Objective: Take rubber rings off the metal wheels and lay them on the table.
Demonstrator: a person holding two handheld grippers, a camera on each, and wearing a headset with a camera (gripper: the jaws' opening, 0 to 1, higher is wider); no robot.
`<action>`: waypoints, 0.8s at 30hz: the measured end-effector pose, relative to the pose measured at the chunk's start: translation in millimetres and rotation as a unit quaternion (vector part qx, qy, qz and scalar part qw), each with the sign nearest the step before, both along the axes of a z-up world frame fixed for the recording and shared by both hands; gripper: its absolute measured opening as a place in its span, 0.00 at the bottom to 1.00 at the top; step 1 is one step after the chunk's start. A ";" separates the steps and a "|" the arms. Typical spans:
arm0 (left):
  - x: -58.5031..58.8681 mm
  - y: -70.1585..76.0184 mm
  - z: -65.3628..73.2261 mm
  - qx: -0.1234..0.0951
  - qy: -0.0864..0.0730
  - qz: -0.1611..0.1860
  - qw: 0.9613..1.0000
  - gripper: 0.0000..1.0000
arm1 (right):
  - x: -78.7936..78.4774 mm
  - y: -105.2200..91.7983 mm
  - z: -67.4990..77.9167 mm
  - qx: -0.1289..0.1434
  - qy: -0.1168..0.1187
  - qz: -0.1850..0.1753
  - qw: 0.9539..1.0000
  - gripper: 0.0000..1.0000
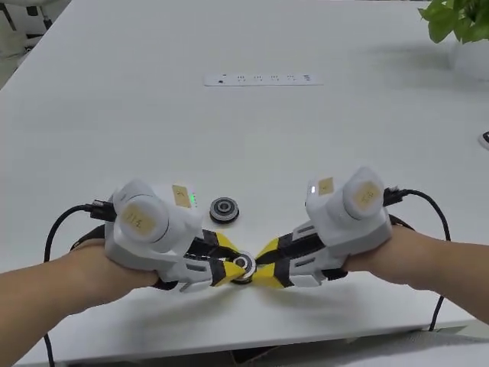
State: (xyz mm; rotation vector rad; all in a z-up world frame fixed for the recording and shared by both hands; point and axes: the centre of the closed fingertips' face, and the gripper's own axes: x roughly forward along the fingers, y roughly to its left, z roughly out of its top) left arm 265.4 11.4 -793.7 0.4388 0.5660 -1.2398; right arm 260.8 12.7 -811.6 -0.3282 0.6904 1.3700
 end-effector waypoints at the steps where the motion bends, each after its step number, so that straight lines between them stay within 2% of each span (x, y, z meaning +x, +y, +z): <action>1: 0.1 -0.5 0.0 0.000 0.000 0.001 1.000 0.14 | -0.4 -0.1 0.1 0.000 0.001 -0.001 1.000 0.11; 5: 0.1 -0.4 0.5 -0.002 -0.001 0.002 1.000 0.14 | -0.4 -0.7 0.1 -0.002 0.001 -0.002 1.000 0.10; 9: -0.5 0.3 0.6 -0.002 -0.003 0.001 1.000 0.14 | 1.1 -4.5 -0.7 0.000 0.016 -0.012 1.000 0.02; 13: -1.2 0.8 0.7 -0.003 -0.003 0.001 1.000 0.14 | 0.0 -3.7 -0.5 0.002 0.021 -0.015 1.000 0.01; 16: -2.0 1.6 0.4 -0.002 -0.004 0.001 1.000 0.14 | 1.8 -4.3 -0.4 0.009 0.042 -0.034 0.999 0.00; 21: -3.2 2.0 -0.2 0.003 -0.011 -0.001 1.000 0.13 | 3.0 -4.3 -0.5 0.014 0.057 -0.049 0.997 0.00; 24: -2.8 3.1 -0.8 0.004 -0.012 -0.001 1.000 0.13 | 6.4 -5.8 1.9 0.028 0.082 -0.072 0.994 0.00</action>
